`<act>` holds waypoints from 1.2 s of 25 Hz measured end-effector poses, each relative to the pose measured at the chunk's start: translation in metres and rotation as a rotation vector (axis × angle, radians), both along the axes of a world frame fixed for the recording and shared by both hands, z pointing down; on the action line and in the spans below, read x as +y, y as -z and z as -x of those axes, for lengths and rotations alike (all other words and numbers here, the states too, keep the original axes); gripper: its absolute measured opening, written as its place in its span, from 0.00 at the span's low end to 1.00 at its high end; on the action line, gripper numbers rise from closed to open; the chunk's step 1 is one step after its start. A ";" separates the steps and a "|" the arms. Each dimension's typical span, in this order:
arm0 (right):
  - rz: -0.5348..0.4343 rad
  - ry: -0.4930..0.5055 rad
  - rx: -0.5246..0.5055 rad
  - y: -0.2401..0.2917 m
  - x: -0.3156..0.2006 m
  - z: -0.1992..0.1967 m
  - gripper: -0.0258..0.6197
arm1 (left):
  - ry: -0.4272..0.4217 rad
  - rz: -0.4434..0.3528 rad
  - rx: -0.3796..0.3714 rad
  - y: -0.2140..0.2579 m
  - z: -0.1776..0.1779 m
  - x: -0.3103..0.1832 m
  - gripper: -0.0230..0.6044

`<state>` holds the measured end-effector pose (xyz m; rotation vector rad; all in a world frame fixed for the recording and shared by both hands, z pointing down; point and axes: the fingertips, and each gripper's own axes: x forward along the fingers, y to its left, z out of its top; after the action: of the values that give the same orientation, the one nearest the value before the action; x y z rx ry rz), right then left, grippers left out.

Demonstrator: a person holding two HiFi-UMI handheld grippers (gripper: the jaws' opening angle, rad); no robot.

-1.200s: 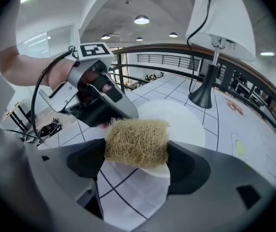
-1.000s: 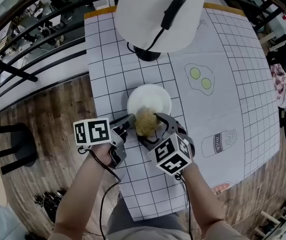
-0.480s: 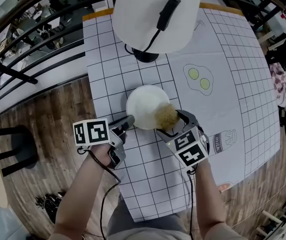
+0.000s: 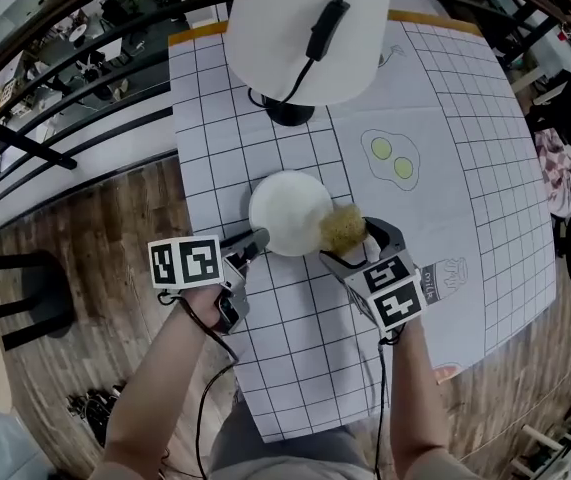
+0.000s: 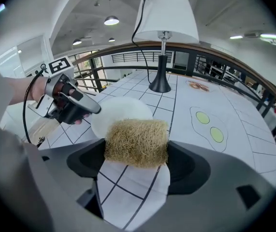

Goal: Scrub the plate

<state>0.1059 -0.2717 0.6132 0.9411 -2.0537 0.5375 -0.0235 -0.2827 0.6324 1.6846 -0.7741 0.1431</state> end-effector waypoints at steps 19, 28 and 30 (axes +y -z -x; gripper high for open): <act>-0.234 -0.101 -0.307 0.163 0.007 0.021 0.64 | -0.068 -0.333 -0.206 0.152 0.024 0.025 0.23; -0.363 -0.086 -0.467 0.259 0.036 0.041 0.64 | -0.064 -0.557 -0.171 0.277 0.024 0.062 0.23; -0.402 -0.084 -0.460 0.280 0.044 0.042 0.64 | -0.053 -0.599 -0.162 0.299 0.026 0.070 0.23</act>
<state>0.0642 -0.2275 0.3333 1.2271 -2.6095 0.4170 -0.0493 -0.2130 0.3336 2.2816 -0.9550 0.0892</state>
